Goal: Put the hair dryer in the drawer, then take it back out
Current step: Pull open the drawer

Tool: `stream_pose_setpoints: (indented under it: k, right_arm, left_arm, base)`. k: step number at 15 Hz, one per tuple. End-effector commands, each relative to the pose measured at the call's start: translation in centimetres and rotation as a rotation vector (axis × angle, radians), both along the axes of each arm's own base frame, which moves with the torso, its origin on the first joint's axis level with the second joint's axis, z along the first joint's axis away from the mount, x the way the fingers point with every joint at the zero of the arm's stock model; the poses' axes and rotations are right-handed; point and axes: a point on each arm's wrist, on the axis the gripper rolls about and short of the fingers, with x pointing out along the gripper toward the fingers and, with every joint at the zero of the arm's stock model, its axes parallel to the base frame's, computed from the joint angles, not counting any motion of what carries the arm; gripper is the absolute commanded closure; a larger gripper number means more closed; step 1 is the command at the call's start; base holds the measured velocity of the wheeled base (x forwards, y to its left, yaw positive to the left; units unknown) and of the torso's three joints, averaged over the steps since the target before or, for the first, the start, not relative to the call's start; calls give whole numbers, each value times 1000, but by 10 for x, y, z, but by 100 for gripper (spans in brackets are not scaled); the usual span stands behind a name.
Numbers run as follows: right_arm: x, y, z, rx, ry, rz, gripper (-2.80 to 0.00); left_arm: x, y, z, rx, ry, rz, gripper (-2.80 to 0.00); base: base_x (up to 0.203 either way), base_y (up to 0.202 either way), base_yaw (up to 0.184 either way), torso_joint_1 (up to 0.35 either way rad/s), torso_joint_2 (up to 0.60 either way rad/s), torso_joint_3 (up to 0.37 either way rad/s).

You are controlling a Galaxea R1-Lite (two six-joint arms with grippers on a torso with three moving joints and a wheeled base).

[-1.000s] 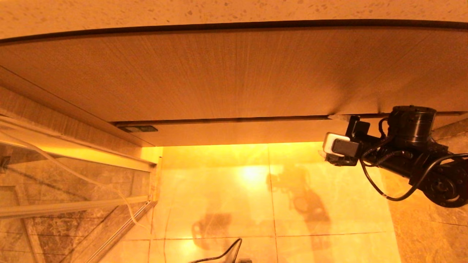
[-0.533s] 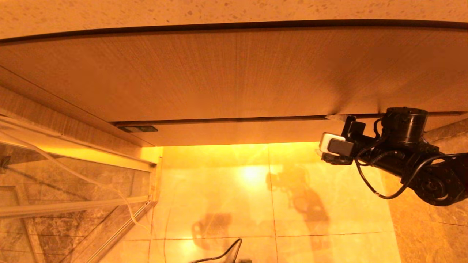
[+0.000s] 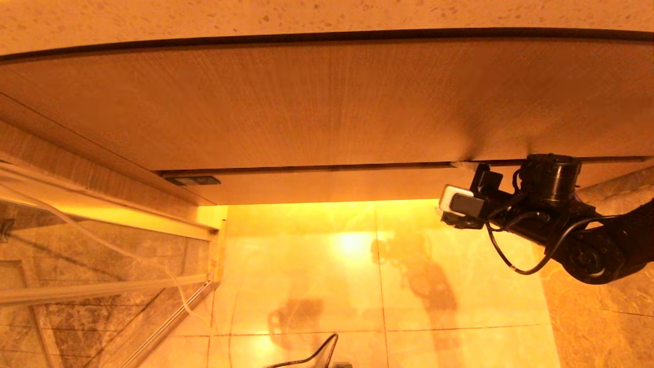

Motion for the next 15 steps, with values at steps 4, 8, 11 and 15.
stream_pose_setpoints:
  k: [4, 8, 11, 15]
  right_arm:
    - [-1, -1, -11, -30, 63, -29, -280]
    - [-4, -3, -17, -56, 136, -60, -280]
    - [-8, -4, -21, -82, 182, -85, -280]
    - [-14, -6, -24, -101, 216, -114, -280]
  left_arm:
    - [0, 0, 0, 0, 0, 0, -280]
    - [0, 0, 0, 0, 0, 0, -280]
    - [0, 0, 0, 0, 0, 0, -280]
    - [0, 0, 0, 0, 0, 0, -280]
  base:
    - [0, 0, 0, 0, 0, 0]
    - [0, 0, 0, 0, 0, 0]
    - [0, 0, 0, 0, 0, 0]
    - [0, 0, 0, 0, 0, 0]
